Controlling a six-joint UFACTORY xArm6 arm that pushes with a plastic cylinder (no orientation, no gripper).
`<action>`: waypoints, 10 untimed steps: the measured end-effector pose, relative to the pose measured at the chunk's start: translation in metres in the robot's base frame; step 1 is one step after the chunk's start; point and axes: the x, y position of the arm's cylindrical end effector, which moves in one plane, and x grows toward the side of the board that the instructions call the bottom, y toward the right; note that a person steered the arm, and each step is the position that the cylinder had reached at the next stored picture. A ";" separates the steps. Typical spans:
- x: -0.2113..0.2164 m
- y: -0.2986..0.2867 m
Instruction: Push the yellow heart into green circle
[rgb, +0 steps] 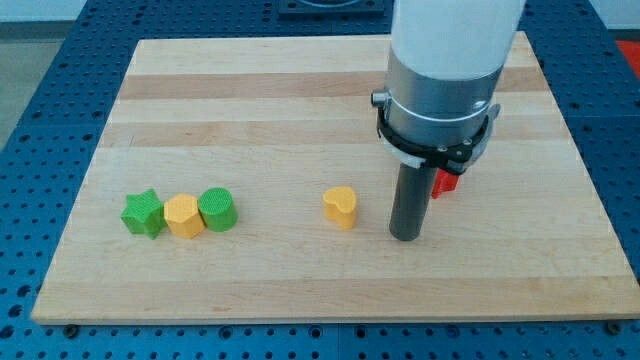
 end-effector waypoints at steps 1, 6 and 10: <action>-0.010 -0.021; -0.025 -0.070; -0.047 -0.117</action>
